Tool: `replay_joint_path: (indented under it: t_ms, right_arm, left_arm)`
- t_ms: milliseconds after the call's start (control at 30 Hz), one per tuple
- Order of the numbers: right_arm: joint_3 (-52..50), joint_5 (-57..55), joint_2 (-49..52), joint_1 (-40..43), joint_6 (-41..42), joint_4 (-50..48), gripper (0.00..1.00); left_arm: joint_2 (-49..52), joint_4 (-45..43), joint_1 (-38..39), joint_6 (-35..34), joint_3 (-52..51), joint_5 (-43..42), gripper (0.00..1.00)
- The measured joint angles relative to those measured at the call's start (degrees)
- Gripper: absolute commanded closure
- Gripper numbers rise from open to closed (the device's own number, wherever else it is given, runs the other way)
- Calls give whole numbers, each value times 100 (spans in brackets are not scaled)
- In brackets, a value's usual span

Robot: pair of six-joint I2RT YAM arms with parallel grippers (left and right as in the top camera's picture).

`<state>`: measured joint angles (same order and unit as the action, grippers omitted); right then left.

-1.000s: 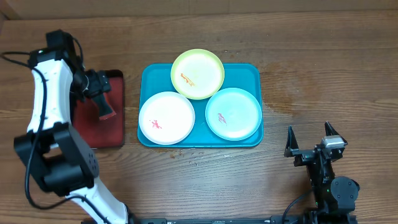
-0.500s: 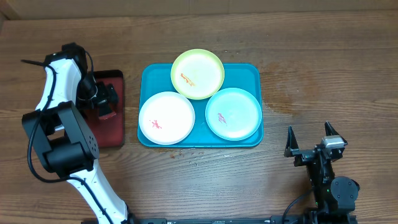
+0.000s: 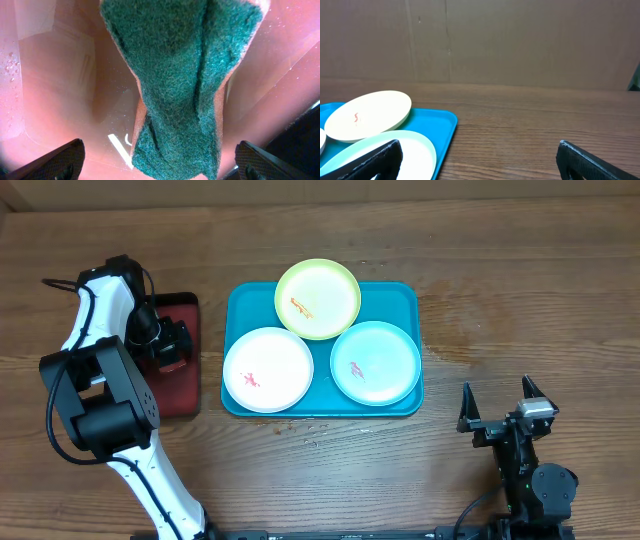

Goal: Clean dirty plates on tray and stack at the side
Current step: 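Lower the left gripper onto the green-orange sponge and grasp it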

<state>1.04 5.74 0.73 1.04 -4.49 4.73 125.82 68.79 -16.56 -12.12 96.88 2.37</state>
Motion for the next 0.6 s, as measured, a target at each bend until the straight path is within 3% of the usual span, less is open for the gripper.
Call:
replay_joint_path:
  t_ms: [467, 600]
  right_arm:
    - [0, -2, 0, 0, -2, -4, 0]
    - [0, -2, 0, 0, 0, 0, 0]
  left_arm:
    - [0, -365, 0, 0, -116, -208, 0]
    - [0, -400, 0, -2, -245, -256, 6]
